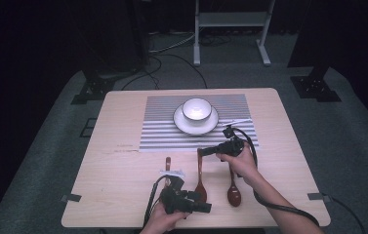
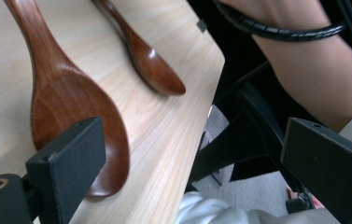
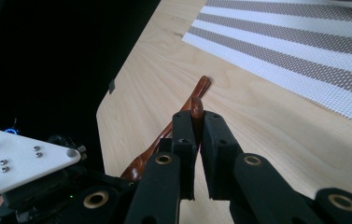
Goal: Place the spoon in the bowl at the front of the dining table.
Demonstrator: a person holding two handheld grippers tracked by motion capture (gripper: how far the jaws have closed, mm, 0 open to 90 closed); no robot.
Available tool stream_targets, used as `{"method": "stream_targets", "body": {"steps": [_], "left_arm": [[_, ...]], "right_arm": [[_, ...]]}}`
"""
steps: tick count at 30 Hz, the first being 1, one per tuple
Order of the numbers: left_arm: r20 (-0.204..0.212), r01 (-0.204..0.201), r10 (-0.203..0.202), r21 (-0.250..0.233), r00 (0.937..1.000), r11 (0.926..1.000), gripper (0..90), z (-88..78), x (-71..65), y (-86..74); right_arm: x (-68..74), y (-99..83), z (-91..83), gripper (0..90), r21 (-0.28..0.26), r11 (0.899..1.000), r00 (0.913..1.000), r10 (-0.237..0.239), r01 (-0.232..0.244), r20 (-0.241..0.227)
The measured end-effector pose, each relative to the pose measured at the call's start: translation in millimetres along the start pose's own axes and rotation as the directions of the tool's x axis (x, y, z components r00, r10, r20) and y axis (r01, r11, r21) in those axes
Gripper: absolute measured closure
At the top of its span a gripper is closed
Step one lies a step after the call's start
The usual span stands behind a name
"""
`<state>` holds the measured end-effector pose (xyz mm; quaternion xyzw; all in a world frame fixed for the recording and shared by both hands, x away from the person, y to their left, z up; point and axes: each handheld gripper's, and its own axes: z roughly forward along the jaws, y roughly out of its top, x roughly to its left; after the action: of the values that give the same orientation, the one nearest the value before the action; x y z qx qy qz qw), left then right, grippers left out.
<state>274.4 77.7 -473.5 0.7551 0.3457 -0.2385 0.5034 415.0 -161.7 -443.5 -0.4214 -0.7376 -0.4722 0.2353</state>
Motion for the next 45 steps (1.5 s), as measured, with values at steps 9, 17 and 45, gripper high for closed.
{"method": "stream_targets", "body": {"steps": [9, 17, 45], "left_arm": [[-0.01, 0.003, -0.004, -0.044, 0.9999, 0.999, 5.5, -9.9, 0.2, 2.3], [-0.018, 0.0, -0.001, -0.06, 0.9998, 0.9982, 5.5, -14.9, 0.3, 3.2], [-0.021, 0.004, -0.005, -0.064, 0.9998, 0.998, 5.5, -16.7, 3.1, 2.9]], "right_arm": [[1.2, 7.6, -19.9, 83.6, -0.047, 0.999, 0.9998, -0.01, 0.009, -0.017], [-0.6, 16.8, -41.2, 83.9, -0.114, 0.993, 0.9999, -0.013, 0.012, -0.009], [-4.7, 58.2, -94.5, 83.9, -0.297, 0.955, 0.9937, 0.036, -0.003, 0.106]]}}
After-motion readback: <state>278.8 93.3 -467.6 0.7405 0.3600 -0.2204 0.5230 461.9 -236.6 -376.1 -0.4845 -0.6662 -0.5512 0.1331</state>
